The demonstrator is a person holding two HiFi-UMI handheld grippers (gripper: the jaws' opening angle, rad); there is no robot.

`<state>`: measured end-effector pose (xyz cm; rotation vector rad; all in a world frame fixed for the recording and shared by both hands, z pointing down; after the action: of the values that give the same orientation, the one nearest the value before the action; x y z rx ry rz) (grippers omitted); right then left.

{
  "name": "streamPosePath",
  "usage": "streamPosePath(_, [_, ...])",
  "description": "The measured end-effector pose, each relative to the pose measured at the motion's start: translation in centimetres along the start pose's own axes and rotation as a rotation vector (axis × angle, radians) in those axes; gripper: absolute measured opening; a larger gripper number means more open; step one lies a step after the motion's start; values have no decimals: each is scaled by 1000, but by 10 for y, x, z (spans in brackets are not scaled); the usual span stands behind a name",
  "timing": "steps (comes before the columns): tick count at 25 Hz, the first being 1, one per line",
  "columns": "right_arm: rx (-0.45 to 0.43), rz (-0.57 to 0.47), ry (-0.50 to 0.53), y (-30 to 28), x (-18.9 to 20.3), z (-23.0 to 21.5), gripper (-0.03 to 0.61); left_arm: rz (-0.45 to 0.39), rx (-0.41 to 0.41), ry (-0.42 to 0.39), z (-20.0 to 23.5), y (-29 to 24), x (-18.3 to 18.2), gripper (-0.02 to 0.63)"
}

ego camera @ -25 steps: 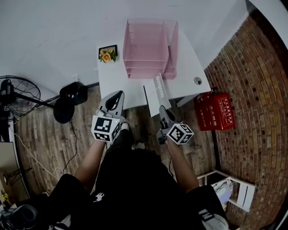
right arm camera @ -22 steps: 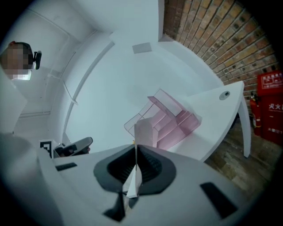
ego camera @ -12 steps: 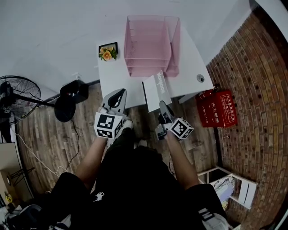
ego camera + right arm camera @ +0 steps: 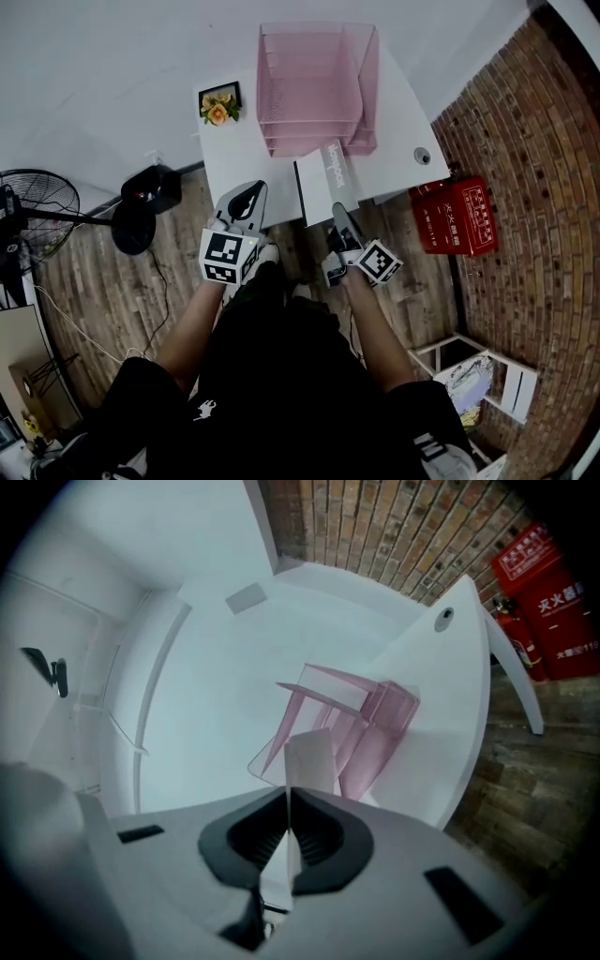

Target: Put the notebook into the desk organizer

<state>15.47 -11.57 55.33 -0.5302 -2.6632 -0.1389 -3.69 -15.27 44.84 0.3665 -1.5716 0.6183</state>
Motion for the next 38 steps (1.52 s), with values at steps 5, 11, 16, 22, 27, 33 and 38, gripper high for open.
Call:
streamPosePath(5, [1,-30,-38,-10,3,-2,11,18,26,1,9,-8,6,2])
streamPosePath(11, [-37,-70,-76,-26,2,2,11,37,52,-4,22,-13,11,2])
streamPosePath(16, [-71,-96,-114,-37,5,4,11,48,59,-6,33,-16,16,3])
streamPosePath(22, [-69,-119,-149,-53,9,-4,11,80,81,-9,40,-21,27,3])
streamPosePath(27, [-69,-158,-190,-68,5,-14,11,96,94,-12,46,-25,31,2])
streamPosePath(33, [-83,-177,-246,-83,5,-23,11,110,92,-13,53,-29,38,3])
streamPosePath(38, [-70,-194,-308,-87,7,-39,11,127,96,-7,52,-34,45,2])
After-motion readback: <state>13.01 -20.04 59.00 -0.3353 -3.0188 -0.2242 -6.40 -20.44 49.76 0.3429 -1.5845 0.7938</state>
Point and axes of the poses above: the fingertips, and each gripper's own axes: y backward along the fingers, z to its left, x out of its underside, the point moved 3 cm from there along y, backward along the fingers, and after that the axes turned 6 degrees about -z, right-handed, at the moved point
